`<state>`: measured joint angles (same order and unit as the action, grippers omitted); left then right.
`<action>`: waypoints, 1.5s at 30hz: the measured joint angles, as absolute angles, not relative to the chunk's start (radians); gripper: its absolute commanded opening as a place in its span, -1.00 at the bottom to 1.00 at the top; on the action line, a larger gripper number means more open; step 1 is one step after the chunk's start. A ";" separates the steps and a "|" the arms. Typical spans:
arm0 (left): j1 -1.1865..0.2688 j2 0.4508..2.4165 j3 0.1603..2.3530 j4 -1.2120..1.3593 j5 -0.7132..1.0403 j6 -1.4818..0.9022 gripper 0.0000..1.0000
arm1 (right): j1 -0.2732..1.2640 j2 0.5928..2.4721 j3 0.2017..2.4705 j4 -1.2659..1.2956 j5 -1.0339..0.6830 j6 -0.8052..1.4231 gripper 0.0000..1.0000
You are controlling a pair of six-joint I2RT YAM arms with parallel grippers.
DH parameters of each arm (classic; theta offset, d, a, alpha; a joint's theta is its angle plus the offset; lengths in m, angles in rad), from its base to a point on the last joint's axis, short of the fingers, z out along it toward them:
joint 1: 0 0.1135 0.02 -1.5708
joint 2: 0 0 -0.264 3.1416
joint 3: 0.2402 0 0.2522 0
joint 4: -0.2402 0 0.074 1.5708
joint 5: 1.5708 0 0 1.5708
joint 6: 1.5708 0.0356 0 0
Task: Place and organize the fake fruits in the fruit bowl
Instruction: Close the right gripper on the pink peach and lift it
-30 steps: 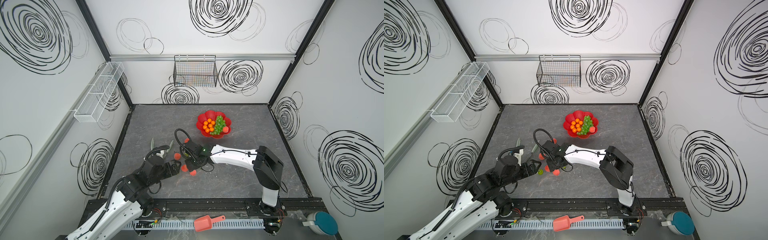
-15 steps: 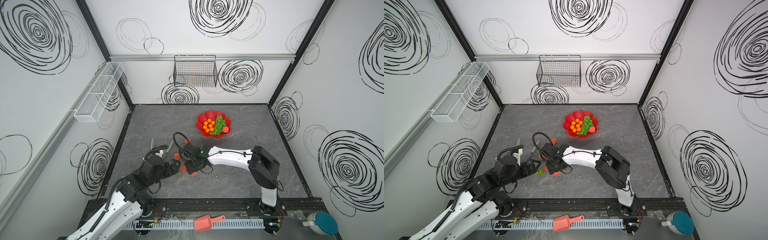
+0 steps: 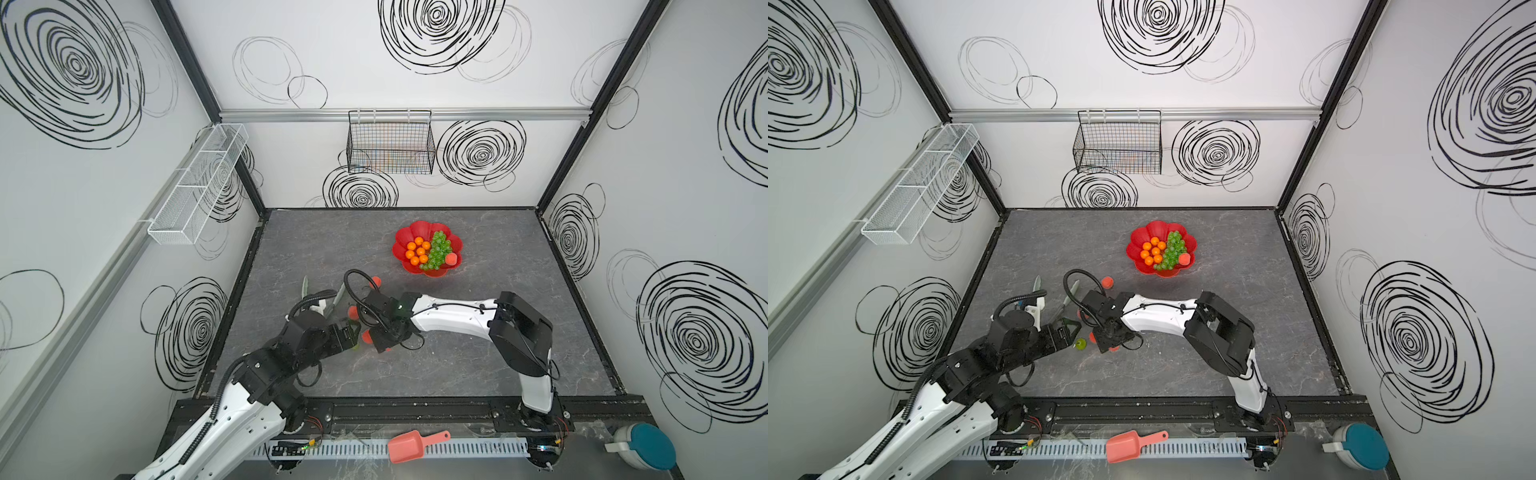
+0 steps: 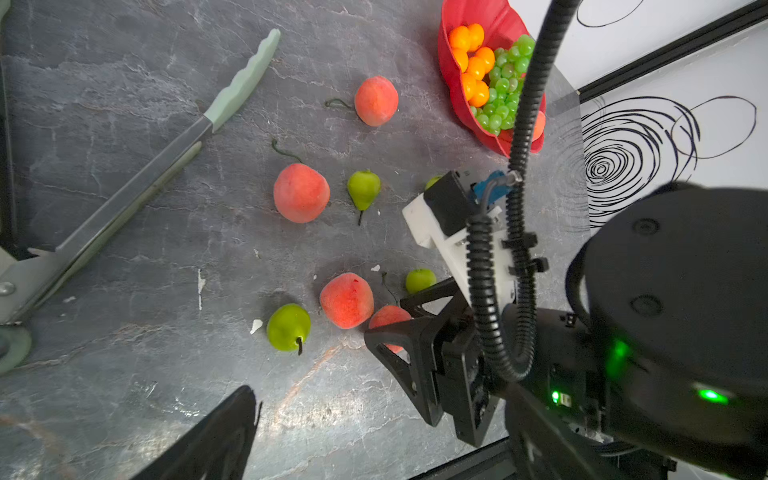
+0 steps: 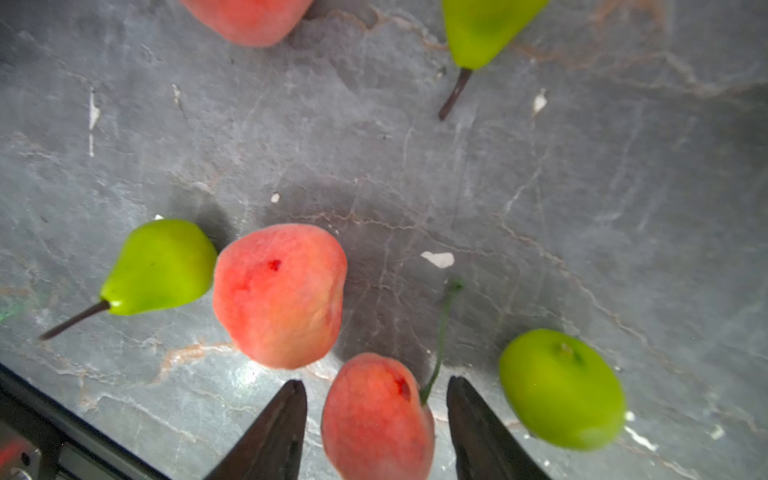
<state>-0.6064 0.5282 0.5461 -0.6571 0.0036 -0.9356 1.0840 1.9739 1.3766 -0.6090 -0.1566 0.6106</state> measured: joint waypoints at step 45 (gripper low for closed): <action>-0.587 0.534 0.546 -0.656 0.007 -0.918 0.92 | 1.093 2.000 1.376 -0.616 -0.152 0.622 -0.12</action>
<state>-0.5869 0.5339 0.5461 -0.6559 0.0074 -0.9180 1.0927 2.0003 1.3762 -0.6159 -0.1516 0.6216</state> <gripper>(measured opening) 0.959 0.448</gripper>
